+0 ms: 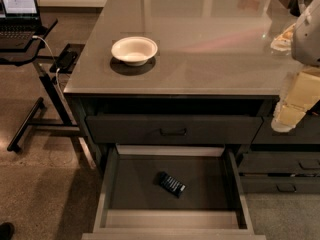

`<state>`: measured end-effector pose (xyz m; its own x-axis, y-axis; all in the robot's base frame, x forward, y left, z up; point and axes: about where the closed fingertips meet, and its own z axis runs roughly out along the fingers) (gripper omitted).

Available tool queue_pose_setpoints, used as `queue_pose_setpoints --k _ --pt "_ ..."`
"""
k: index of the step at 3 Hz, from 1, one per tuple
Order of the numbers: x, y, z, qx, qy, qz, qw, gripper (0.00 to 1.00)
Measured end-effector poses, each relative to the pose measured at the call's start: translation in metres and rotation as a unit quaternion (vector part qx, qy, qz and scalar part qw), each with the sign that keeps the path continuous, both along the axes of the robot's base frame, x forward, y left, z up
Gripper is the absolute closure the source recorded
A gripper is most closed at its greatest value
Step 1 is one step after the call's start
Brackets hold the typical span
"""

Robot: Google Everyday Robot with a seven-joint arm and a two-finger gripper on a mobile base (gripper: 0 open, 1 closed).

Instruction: Pick rxbar blueberry from middle drawer and place on counter

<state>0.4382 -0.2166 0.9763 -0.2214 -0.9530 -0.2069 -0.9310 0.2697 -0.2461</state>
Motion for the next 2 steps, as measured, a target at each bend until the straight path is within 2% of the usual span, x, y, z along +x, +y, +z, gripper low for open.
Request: queue_pose_setpoints --k 1,2 --pt "0.000 0.000 0.000 0.000 0.000 0.000 1.0000 0.00" --pt "-0.004 0.005 -0.016 -0.014 -0.005 0.005 0.9999 0.00"
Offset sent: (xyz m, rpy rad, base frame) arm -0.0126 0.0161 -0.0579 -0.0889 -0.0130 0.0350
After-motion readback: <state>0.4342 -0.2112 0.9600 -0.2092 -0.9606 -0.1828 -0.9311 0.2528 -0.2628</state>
